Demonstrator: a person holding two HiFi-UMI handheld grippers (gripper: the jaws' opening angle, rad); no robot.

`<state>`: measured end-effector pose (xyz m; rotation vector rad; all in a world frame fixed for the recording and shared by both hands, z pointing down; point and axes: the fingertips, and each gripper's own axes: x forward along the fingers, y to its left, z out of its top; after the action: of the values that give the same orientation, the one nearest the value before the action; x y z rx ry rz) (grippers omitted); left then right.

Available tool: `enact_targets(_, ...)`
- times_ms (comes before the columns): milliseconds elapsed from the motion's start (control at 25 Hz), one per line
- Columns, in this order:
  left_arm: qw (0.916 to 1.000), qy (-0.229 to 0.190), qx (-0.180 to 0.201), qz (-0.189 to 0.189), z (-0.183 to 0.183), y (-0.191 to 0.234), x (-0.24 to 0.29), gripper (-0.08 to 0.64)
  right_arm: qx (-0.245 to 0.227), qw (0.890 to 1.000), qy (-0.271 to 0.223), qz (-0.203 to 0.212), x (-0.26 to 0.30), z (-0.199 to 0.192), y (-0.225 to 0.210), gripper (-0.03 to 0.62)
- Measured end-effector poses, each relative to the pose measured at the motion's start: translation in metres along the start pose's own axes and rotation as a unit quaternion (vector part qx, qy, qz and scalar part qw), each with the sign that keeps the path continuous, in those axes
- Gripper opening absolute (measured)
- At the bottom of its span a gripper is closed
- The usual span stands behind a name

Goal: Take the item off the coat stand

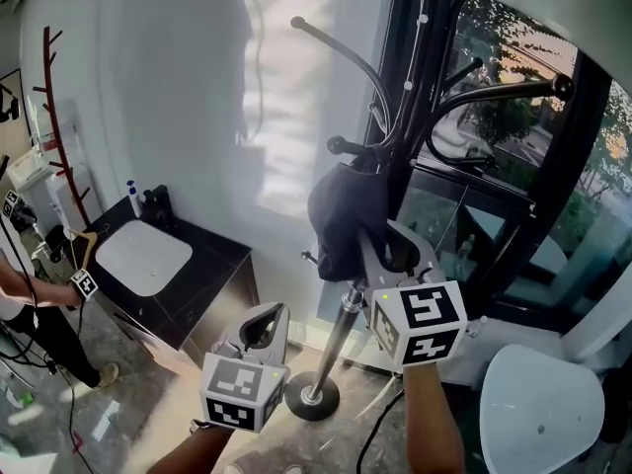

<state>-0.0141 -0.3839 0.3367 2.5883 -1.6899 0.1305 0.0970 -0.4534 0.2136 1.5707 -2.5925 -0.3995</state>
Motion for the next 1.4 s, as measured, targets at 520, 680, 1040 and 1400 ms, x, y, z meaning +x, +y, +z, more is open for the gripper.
enact_targets(520,0.9994,-0.010,0.008,-0.031,0.009,0.008,-0.008,-0.003,-0.045,0.997,-0.045,-0.049,-0.016,0.041,0.013,0.025)
enact_targets(680,0.9991,-0.011,0.006,-0.040,0.011,0.009,-0.013,-0.003,-0.058,0.996,-0.058,-0.043,-0.021,0.056,0.026,0.025)
enact_targets(1040,0.9989,-0.017,0.008,-0.043,0.017,0.023,-0.022,-0.003,-0.073,0.995,-0.062,-0.026,-0.016,0.067,0.056,0.025)
enact_targets(1400,0.9997,-0.023,0.009,-0.010,0.019,0.048,-0.033,-0.003,-0.056,0.998,-0.033,0.001,-0.016,0.025,0.098,0.025)
